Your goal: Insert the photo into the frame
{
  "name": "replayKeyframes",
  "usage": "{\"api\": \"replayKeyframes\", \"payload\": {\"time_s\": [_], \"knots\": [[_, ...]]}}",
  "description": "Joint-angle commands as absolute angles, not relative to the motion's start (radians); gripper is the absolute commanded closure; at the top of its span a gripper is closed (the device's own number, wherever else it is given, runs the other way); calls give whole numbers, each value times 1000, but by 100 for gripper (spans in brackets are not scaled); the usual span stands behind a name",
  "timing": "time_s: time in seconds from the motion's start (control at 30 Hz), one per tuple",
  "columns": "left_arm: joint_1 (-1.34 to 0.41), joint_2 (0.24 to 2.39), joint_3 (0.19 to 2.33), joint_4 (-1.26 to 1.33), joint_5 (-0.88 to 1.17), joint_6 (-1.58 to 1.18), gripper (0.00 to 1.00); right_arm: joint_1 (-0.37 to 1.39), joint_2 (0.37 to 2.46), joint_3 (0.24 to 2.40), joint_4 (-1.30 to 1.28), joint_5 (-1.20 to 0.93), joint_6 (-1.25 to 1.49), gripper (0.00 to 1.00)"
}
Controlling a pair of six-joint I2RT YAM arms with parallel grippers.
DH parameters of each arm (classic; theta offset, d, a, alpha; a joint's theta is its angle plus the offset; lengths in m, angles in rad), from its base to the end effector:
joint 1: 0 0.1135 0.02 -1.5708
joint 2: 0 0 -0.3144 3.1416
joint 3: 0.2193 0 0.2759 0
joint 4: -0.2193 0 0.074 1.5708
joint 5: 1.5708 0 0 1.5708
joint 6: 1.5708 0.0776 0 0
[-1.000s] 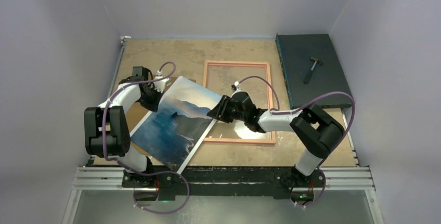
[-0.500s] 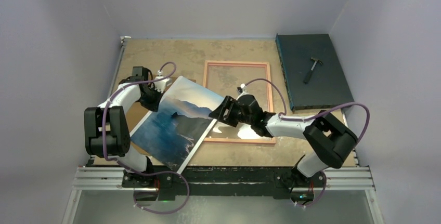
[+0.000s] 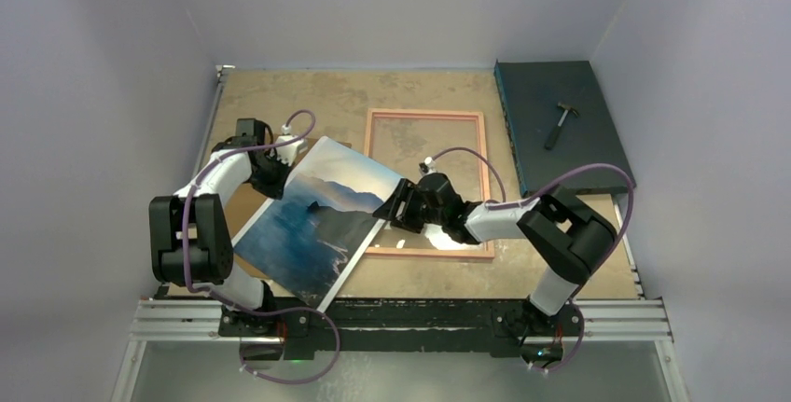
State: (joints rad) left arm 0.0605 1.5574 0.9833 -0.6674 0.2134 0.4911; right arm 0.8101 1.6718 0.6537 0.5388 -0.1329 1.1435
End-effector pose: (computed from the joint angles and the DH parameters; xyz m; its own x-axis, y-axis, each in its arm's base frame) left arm 0.3234 0.0031 0.1902 -0.8285 0.4116 -0.3797 0.4536 0.8909 -0.0242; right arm 0.2532 0.2809 0.1590 -0.8589 0.4060 -0.3121 -0.0418 0.5519 0.8329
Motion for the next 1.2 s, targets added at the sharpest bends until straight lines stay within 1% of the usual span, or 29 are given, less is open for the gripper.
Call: {"api": "replayKeyframes", "payload": {"time_s": [0.0, 0.23, 0.43, 0.53, 0.63, 0.7, 0.8, 0.9, 0.97, 1.07, 1.1, 1.13, 1.17], "knots": [[64, 1531, 1002, -655, 229, 505, 100, 814, 1712, 699, 622, -175, 1167, 35], [64, 1526, 1002, -654, 229, 510, 100, 814, 1755, 712, 669, -198, 1198, 39], [64, 1523, 996, -651, 230, 512, 100, 814, 1766, 704, 747, -213, 1239, 46], [64, 1525, 993, -649, 231, 514, 100, 813, 1762, 695, 793, -222, 1268, 54], [64, 1523, 991, -650, 236, 510, 100, 812, 1753, 716, 785, -217, 1268, 62], [65, 1520, 993, -653, 240, 508, 100, 811, 1757, 749, 752, -212, 1255, 69], [64, 1510, 1007, -665, 246, 503, 100, 811, 1776, 819, 673, -197, 1208, 86], [64, 1492, 1031, -684, 257, 493, 100, 812, 1787, 880, 604, -132, 1165, 92], [64, 1480, 1057, -701, 261, 475, 100, 813, 1783, 902, 568, -113, 1144, 100], [70, 1472, 1135, -749, 267, 447, 100, 812, 1729, 950, 450, -69, 1113, 100], [76, 1468, 1169, -765, 268, 438, 98, 810, 1698, 971, 410, -42, 1081, 100], [85, 1461, 1206, -778, 268, 433, 94, 809, 1662, 1000, 356, -16, 1048, 100], [94, 1453, 1239, -790, 266, 426, 87, 809, 1628, 1039, 299, 9, 1007, 100]]}}
